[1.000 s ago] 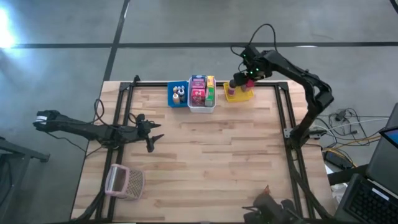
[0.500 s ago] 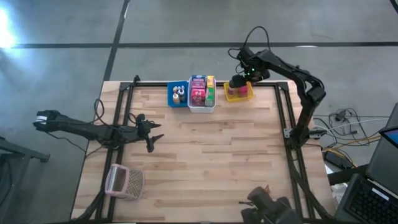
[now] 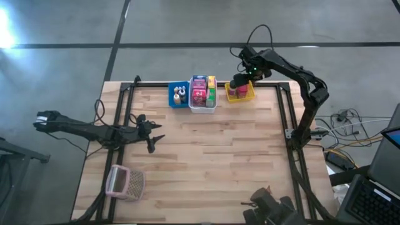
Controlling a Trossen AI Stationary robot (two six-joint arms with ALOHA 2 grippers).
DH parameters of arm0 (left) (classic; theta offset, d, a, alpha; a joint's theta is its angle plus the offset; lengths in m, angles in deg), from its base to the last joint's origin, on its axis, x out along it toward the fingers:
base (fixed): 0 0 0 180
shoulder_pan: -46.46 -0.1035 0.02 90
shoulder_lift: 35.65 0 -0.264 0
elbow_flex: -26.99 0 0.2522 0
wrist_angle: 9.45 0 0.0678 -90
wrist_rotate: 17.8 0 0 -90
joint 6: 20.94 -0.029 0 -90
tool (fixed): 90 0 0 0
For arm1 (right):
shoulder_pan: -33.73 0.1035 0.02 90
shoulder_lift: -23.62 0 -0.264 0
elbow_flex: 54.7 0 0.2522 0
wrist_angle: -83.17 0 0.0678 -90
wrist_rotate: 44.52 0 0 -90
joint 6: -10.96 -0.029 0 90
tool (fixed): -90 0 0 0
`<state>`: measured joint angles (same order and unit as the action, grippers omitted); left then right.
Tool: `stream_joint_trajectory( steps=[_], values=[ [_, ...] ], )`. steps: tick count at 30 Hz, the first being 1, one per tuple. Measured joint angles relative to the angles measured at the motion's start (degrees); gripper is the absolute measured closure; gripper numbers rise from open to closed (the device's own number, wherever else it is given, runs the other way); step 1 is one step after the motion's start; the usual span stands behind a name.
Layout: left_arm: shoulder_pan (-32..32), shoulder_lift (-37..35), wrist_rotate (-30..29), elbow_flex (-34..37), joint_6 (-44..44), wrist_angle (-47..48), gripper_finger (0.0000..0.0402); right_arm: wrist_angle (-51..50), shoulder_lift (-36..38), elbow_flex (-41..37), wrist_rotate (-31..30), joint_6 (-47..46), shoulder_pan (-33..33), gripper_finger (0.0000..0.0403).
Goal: Pick & Place Kitchen Items
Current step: Put the orange spice bag into the yellow bin
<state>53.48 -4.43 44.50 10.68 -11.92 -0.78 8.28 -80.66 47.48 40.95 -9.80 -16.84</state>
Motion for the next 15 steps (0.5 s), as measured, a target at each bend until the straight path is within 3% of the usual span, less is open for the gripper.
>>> stream_joint_trajectory(
  steps=[6, 15],
  values=[
    [0.0, 0.0, 0.0, 0.0, 0.0, 0.0, 0.0151, -1.3, 3.2, 0.4, -1.3, 0.0, 0.0, 0.0243],
    [0.0, 0.0, 0.0, 0.0, 0.0, 0.0, 0.0151, -2.2, 0.7, -1.0, -6.0, -0.8, -0.1, 0.0276]
  ],
)
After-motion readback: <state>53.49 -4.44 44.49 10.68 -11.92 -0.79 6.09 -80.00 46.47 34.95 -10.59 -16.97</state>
